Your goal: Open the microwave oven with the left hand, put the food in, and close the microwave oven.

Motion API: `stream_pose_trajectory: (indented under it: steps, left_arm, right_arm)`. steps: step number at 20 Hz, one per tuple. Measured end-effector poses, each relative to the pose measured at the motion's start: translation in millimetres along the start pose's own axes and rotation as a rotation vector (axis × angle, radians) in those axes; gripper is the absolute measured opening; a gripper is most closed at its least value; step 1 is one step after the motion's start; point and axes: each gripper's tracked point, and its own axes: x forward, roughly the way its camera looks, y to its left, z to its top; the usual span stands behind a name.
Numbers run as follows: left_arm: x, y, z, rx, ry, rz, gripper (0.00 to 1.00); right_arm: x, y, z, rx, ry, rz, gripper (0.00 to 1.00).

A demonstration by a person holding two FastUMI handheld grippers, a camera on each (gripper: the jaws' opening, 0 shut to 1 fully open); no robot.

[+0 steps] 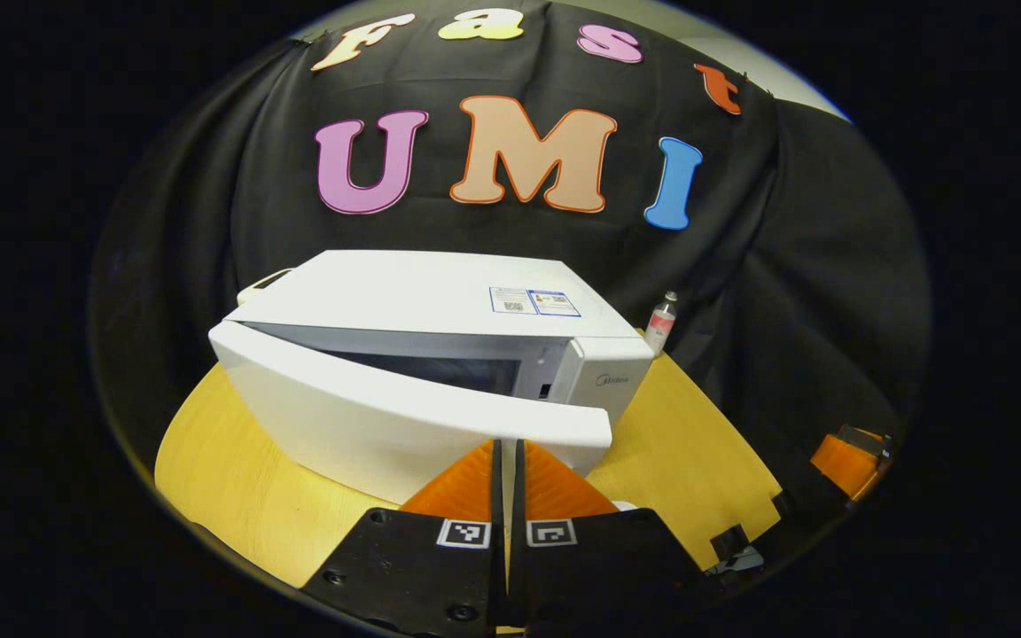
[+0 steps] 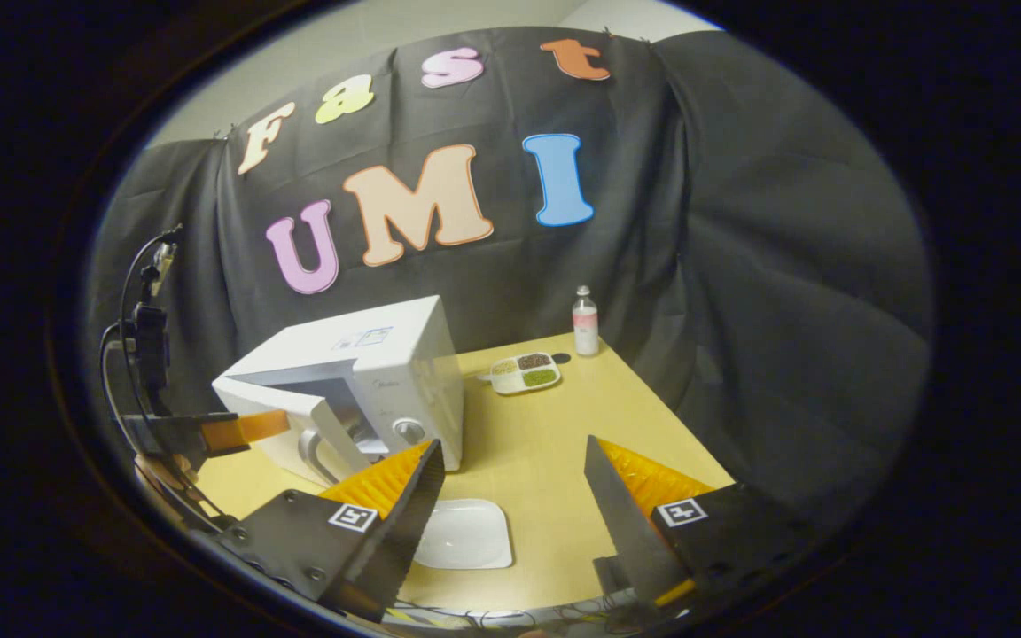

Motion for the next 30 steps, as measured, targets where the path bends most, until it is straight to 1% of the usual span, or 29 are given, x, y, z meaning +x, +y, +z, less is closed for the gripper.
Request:
stream_pose_trajectory:
  steps: [8,16,17,22,23,24,25,29,30]
  left_arm:
    - [36,-8,8,-0.048,-0.007,-0.013,0.01]
    - [57,-7,17,-0.023,-0.017,-0.005,0.01]
    - [56,-7,16,-0.026,-0.016,-0.007,0.01]
    - [56,-5,19,-0.073,-0.038,-0.015,0.00]
    - [57,-4,18,-0.080,-0.037,-0.011,0.01]
    - [57,-5,18,-0.087,-0.035,-0.014,0.02]
    - [57,-4,18,-0.092,-0.035,-0.014,0.00]
    - [59,-4,22,-0.101,-0.055,-0.011,0.01]
    - [63,2,29,-0.090,-0.072,0.009,0.00]
  right_arm:
    - [4,-5,-3,-0.026,0.019,-0.010,0.92]
    - [2,-16,-1,-0.033,0.015,-0.045,0.92]
    - [2,-16,1,-0.034,0.014,-0.046,0.98]
    - [8,-8,-1,-0.060,0.022,-0.024,0.98]
    - [10,-6,0,-0.065,0.024,-0.017,0.92]
    - [11,-4,-1,-0.070,0.026,-0.012,0.92]
    - [12,-2,-1,-0.072,0.029,-0.006,0.92]
    - [15,3,-5,-0.078,0.042,0.006,0.92]
    - [14,5,-6,-0.077,0.045,0.009,0.92]
